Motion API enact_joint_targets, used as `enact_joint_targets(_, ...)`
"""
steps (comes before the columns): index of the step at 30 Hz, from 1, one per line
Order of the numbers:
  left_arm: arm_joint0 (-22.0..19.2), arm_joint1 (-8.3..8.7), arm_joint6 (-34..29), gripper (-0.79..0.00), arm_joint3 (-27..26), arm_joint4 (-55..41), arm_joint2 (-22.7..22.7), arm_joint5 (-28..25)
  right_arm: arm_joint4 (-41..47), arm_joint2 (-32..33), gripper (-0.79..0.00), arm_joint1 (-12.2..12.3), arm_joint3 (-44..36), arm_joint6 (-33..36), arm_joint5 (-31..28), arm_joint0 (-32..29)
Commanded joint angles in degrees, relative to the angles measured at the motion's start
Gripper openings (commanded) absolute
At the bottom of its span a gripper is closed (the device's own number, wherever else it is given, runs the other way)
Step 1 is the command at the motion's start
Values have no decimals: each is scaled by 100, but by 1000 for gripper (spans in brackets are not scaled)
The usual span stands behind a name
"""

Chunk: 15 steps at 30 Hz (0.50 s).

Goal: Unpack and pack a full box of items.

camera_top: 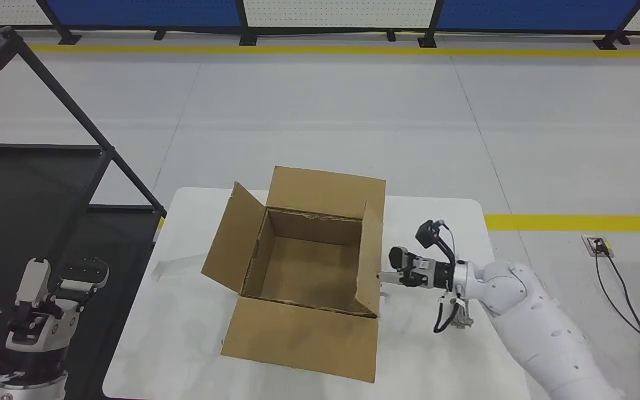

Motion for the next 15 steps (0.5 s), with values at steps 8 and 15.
enact_joint_targets(8,0,0,0,0,0,0,0,0,-270,-241,-40,-174,589,-619,-138,313)
enact_joint_targets(15,0,0,0,0,0,0,0,0,-125,-195,-28,-190,768,-899,-486,288)
